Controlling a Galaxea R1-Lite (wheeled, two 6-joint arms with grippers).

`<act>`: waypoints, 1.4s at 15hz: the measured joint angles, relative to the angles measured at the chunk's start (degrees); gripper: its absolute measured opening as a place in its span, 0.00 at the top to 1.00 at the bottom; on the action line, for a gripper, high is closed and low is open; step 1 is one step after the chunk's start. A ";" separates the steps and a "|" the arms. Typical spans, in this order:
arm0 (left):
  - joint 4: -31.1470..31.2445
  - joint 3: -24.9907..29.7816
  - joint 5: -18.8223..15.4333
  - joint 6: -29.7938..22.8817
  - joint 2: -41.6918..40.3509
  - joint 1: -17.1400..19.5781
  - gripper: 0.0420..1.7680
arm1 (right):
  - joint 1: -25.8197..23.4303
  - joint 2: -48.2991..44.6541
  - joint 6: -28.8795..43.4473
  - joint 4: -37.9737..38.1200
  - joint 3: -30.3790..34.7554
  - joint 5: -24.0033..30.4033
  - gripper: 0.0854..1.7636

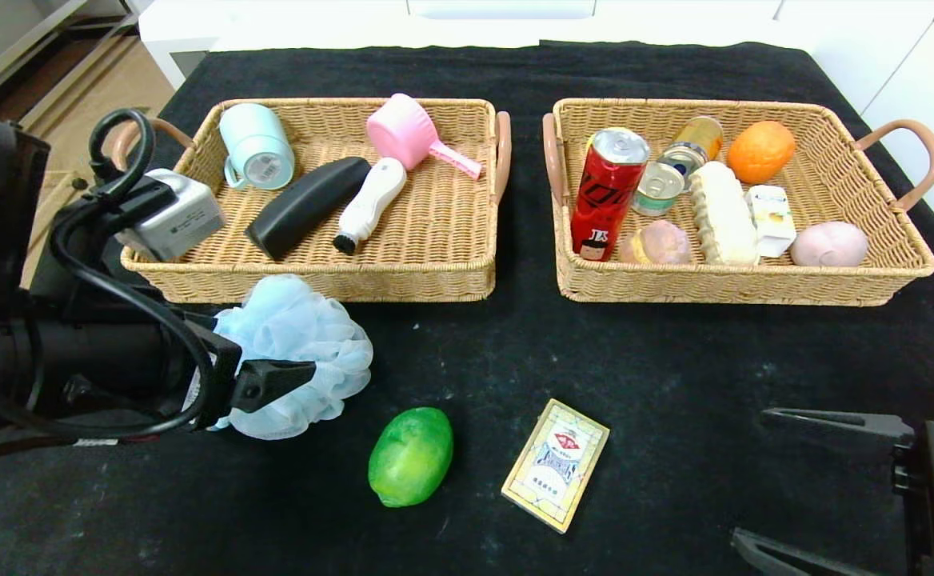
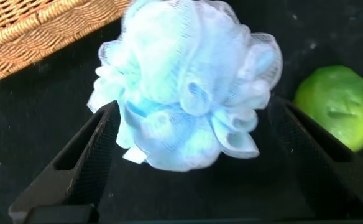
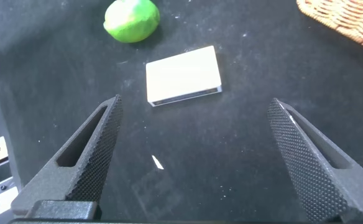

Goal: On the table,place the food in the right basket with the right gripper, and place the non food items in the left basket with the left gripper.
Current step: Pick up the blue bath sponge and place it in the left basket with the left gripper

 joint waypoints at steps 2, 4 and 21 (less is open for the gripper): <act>-0.06 -0.57 1.18 -0.52 1.05 0.77 0.03 | -0.13 -0.11 0.00 0.00 0.10 0.00 0.04; -0.16 -0.68 1.85 -0.71 1.84 1.24 0.03 | -0.20 -0.33 0.00 -0.06 0.00 -0.13 0.04; -0.66 -0.02 0.59 -4.82 6.97 3.28 0.03 | -8.17 -3.15 1.99 -0.33 -4.12 0.12 0.03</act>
